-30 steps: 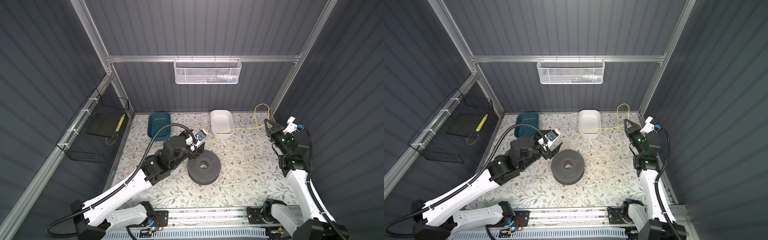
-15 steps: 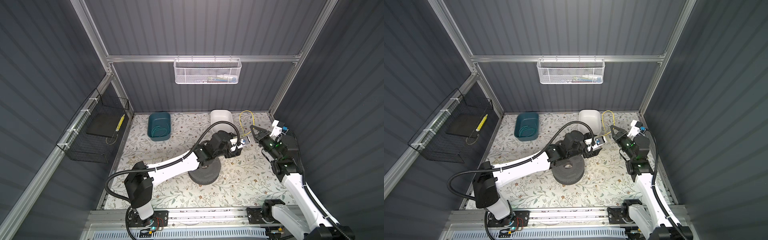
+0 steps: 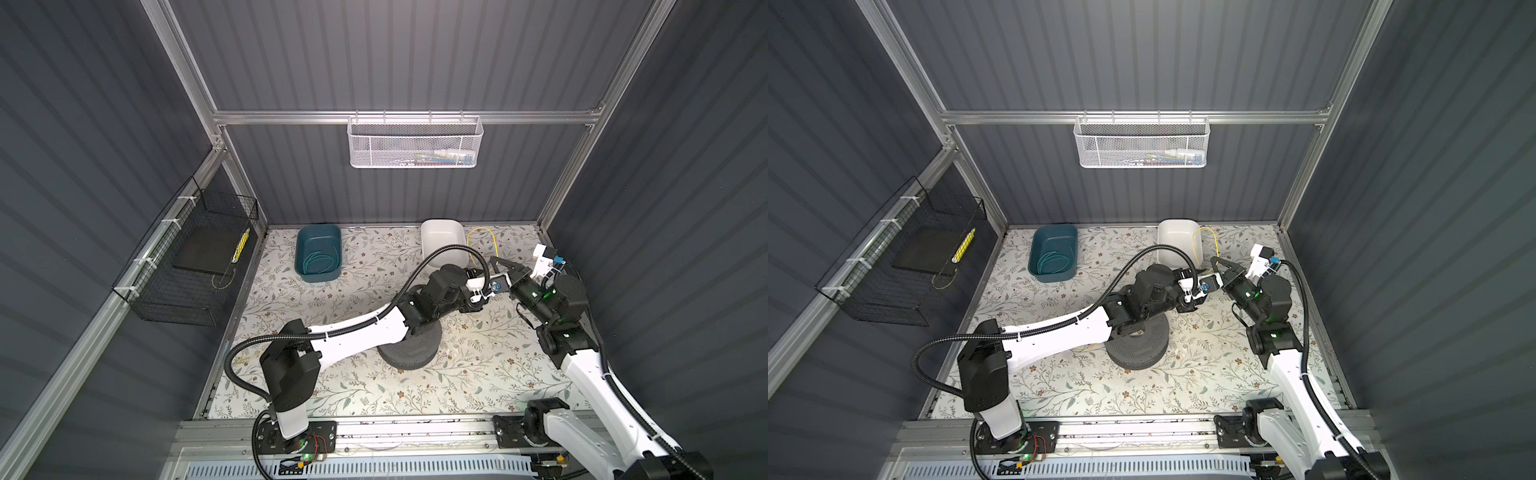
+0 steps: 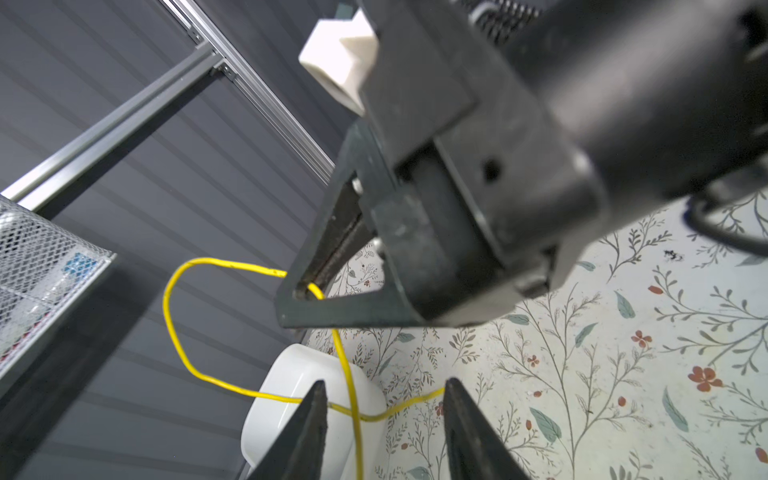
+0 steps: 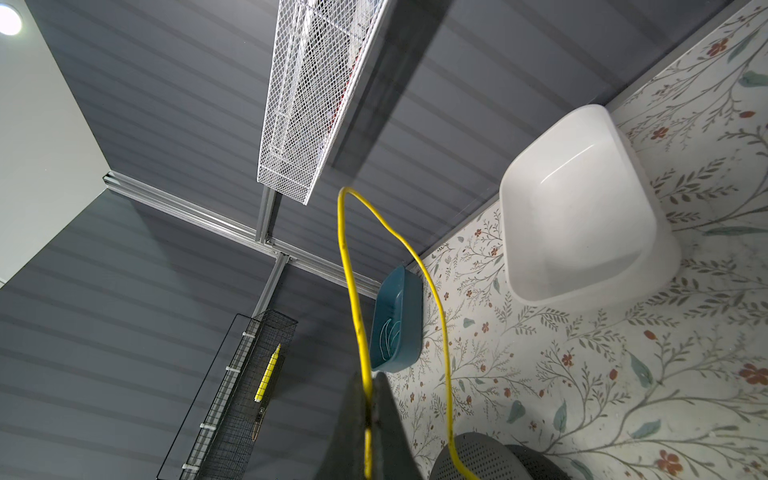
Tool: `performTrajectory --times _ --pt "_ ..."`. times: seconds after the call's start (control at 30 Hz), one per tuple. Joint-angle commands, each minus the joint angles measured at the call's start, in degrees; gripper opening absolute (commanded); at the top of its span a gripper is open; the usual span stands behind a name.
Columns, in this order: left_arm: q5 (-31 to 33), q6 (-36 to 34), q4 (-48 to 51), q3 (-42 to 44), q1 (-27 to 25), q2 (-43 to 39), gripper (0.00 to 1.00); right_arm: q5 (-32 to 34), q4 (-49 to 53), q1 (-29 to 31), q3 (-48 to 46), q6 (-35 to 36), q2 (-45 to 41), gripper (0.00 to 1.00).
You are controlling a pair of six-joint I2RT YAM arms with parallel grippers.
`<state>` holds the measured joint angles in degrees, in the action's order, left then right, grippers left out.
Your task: Wrap the cables
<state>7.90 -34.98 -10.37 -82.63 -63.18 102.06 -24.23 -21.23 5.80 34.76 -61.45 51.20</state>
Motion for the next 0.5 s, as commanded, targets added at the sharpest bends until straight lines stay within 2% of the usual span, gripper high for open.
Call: performTrajectory --times 0.0,0.13,0.3,0.37,0.43,0.47 --pt "2.4 -0.2 -0.1 -1.6 0.2 1.2 0.48 -1.2 -1.5 0.6 -0.4 0.5 -1.1 0.00" --pt "5.1 1.4 -4.3 -0.6 0.2 1.7 0.42 -1.1 -1.2 1.6 -1.0 0.6 -1.5 0.00" --pt "5.2 2.9 -8.4 0.9 0.2 2.1 0.17 -0.5 -1.0 2.0 -1.9 0.8 -2.0 0.00" --pt "5.1 3.1 -9.2 1.1 0.2 1.8 0.11 -0.3 -0.6 2.1 -1.9 1.2 -2.0 0.00" --pt "5.2 3.4 -9.8 3.7 0.2 1.4 0.00 -0.1 -0.4 2.2 -2.0 1.3 -2.1 0.00" --pt "5.4 3.4 -9.9 4.2 0.2 1.2 0.00 -0.1 -0.5 2.1 -2.0 1.3 -2.1 0.00"
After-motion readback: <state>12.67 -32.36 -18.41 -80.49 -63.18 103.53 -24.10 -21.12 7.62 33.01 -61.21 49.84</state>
